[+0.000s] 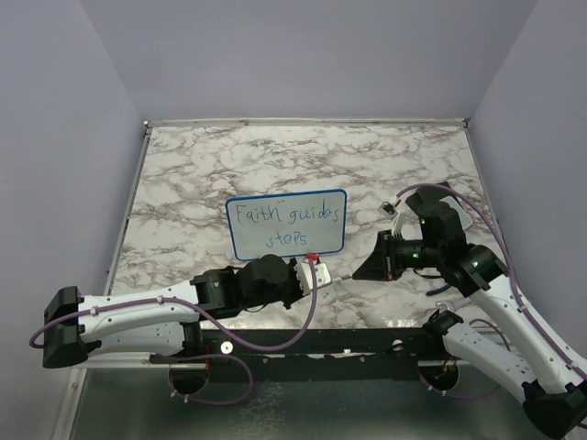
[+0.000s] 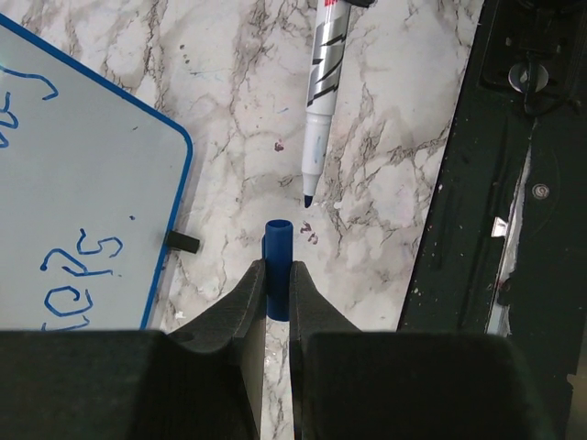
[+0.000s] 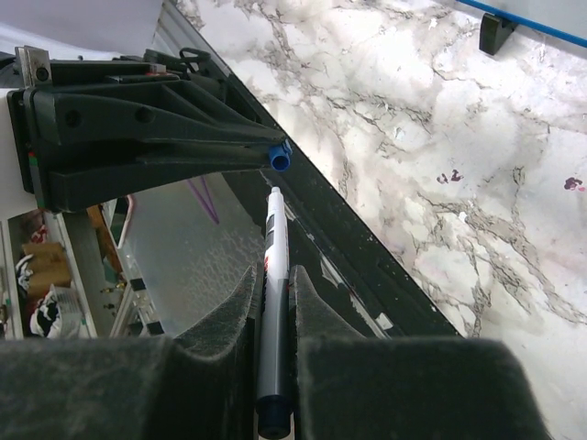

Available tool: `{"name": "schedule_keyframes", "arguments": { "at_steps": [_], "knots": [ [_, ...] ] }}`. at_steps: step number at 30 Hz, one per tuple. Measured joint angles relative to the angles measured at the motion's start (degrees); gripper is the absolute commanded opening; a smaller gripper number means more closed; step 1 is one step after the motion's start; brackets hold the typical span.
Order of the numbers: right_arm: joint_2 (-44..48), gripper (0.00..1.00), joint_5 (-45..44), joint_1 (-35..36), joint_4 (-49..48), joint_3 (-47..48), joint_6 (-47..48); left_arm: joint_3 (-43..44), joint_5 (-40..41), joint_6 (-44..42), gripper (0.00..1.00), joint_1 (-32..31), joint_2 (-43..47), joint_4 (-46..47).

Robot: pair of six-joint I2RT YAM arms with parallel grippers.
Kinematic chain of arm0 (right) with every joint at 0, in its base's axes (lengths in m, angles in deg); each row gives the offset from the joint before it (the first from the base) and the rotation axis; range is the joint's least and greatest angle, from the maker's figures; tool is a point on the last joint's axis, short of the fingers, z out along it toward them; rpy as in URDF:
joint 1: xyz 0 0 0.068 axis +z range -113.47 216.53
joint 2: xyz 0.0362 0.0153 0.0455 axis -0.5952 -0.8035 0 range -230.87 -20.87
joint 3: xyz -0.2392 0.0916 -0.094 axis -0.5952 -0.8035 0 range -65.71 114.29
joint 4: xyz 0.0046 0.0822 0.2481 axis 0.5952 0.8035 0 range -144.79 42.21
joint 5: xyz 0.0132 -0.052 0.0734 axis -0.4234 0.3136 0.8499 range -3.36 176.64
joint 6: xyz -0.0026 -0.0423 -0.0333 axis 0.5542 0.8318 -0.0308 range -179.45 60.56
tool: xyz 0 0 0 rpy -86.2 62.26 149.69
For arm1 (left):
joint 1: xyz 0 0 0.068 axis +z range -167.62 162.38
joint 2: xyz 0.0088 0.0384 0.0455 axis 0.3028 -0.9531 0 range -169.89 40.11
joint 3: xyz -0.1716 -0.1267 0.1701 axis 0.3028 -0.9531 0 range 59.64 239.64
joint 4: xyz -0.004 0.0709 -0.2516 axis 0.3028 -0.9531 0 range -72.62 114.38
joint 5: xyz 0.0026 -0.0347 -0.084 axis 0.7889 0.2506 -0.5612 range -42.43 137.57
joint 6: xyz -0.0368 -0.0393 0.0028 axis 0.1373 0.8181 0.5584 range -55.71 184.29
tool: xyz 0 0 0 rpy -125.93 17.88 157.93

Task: Write a sentence on the whiteboard
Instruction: Close the whiteboard marker at the center of the board.

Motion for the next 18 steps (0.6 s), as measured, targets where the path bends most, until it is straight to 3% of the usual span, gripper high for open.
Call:
{"name": "schedule_keyframes", "arguments": {
  "at_steps": [18],
  "knots": [
    [-0.8,0.01,0.3,0.0,-1.6,0.0,0.0,-0.2,-0.3,-0.4,0.10,-1.8,0.6,0.0]
  ]
}}
